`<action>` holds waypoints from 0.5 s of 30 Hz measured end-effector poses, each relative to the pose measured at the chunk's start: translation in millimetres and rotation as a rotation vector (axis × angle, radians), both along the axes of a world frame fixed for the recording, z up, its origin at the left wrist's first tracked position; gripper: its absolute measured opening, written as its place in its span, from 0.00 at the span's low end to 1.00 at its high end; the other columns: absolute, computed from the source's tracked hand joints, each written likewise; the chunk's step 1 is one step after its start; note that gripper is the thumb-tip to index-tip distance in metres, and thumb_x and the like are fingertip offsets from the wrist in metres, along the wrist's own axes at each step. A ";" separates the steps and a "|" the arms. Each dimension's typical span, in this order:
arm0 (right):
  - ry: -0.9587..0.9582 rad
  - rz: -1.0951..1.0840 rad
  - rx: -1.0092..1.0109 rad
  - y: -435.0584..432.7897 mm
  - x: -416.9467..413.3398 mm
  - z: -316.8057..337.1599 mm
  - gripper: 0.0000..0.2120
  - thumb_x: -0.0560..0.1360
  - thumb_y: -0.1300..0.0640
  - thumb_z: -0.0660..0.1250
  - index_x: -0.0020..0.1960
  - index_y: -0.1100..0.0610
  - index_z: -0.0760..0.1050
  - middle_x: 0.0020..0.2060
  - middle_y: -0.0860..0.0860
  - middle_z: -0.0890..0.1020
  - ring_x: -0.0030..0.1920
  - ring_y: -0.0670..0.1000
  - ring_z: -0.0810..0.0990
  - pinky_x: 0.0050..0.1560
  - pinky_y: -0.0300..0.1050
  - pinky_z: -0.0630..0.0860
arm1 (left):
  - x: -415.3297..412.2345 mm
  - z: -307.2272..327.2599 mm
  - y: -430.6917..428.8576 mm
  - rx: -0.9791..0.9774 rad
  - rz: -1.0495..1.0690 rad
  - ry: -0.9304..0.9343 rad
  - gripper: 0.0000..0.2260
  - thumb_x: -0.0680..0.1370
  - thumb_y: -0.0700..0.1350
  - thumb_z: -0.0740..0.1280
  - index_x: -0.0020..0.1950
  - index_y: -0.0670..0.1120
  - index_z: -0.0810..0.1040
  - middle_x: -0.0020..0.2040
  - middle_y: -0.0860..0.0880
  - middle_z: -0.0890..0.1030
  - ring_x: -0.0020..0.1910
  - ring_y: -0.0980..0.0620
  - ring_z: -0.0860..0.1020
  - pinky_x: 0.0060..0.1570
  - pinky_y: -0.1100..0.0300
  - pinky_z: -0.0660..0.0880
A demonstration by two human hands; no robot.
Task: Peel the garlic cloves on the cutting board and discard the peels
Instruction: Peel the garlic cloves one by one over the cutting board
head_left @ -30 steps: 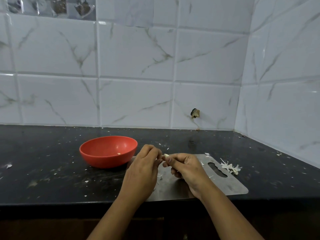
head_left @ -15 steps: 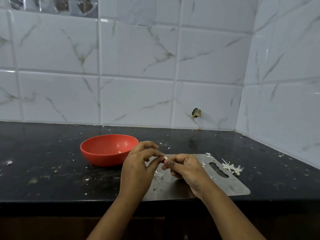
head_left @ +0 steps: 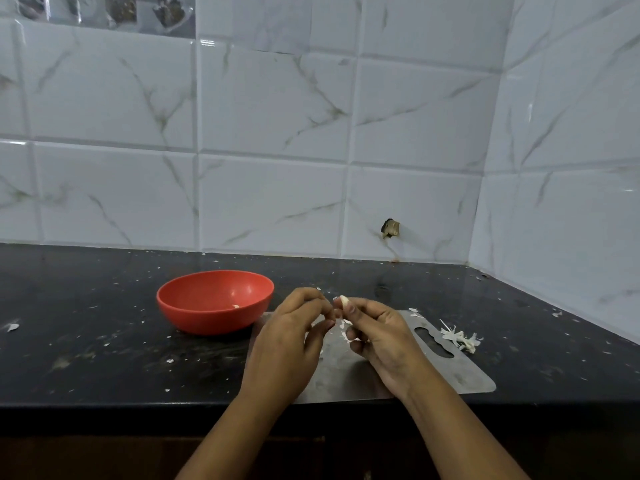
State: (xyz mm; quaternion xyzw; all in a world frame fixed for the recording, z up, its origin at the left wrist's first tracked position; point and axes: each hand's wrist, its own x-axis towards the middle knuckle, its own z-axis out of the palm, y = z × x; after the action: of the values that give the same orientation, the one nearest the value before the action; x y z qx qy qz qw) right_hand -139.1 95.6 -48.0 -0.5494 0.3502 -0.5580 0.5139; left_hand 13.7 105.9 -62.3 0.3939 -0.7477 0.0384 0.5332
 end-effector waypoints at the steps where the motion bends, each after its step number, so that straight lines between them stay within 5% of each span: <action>1: -0.015 -0.003 0.013 -0.4 -1.0 -0.4 0.12 0.67 0.50 0.71 0.48 0.55 0.85 0.40 0.49 0.84 0.32 0.44 0.73 0.34 0.37 0.69 | -0.2 0.4 0.9 0.035 0.007 -0.019 0.06 0.75 0.42 0.70 0.45 0.54 0.78 0.50 0.63 0.74 0.42 0.62 0.75 0.39 0.64 0.75; 5: 0.024 -0.041 0.007 -3.2 -0.1 -2.0 0.08 0.73 0.53 0.68 0.48 0.53 0.85 0.39 0.45 0.82 0.32 0.43 0.71 0.34 0.36 0.68 | 3.2 0.2 2.0 0.194 0.156 -0.013 0.06 0.74 0.46 0.71 0.45 0.57 0.79 0.45 0.62 0.81 0.35 0.63 0.75 0.42 0.63 0.75; 11: 0.090 -0.061 -0.044 -3.0 3.3 -3.9 0.08 0.78 0.60 0.65 0.44 0.59 0.82 0.48 0.46 0.85 0.31 0.43 0.69 0.33 0.35 0.68 | 3.4 -2.1 -1.5 0.254 0.191 -0.024 0.09 0.79 0.43 0.64 0.52 0.54 0.82 0.49 0.58 0.83 0.46 0.60 0.80 0.49 0.59 0.77; 15: 0.130 -0.079 -0.069 -2.8 3.6 -5.0 0.07 0.79 0.61 0.65 0.50 0.55 0.83 0.39 0.46 0.84 0.31 0.43 0.70 0.33 0.34 0.69 | 3.3 -2.3 -4.8 0.292 0.184 -0.059 0.12 0.80 0.40 0.60 0.56 0.53 0.80 0.52 0.57 0.83 0.51 0.59 0.79 0.52 0.57 0.77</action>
State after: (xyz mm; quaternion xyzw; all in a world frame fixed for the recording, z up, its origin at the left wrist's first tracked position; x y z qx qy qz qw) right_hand -135.4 92.8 -53.0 -0.5878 0.3847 -0.5527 0.4483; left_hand 17.0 101.0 -64.6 0.5326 -0.7214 -0.0103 0.4425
